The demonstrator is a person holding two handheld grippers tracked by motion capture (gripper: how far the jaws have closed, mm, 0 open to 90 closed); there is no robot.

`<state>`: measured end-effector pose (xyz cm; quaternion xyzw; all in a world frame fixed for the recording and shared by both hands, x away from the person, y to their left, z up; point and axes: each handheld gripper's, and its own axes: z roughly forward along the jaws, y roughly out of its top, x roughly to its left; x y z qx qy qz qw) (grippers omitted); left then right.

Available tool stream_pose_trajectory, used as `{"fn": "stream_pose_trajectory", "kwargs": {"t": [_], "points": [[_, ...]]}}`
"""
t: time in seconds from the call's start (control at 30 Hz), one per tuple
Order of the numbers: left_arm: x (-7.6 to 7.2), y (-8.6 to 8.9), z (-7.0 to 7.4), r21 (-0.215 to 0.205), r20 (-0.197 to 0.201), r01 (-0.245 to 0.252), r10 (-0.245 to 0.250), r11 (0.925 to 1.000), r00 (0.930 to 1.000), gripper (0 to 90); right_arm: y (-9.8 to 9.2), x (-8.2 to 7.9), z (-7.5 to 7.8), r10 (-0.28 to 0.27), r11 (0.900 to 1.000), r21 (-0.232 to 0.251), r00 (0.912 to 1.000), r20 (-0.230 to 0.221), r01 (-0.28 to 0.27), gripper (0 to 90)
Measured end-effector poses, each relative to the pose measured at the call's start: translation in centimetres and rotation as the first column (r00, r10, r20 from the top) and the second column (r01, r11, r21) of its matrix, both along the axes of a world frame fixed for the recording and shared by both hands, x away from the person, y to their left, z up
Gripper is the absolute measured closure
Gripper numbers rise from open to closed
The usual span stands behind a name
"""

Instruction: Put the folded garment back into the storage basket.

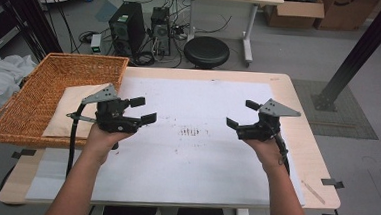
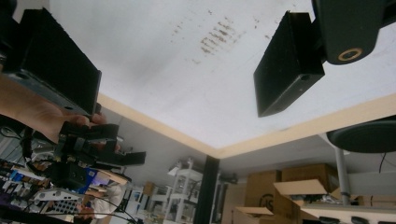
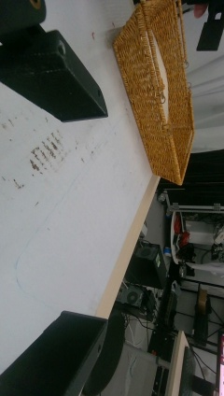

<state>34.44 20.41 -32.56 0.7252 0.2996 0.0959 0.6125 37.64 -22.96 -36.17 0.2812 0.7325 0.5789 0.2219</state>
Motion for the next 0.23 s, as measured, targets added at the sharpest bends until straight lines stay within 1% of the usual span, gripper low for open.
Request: {"fn": "stream_pose_trajectory", "kwargs": {"t": [0.23], "points": [[0.01,-0.07,0.01,0.008,-0.006,0.000,0.000,1.0000,1.0000,15.3,0.09,-0.04,-0.16,0.000,1.000,0.003,1.0000,-0.004,0.000,1.4]]}}
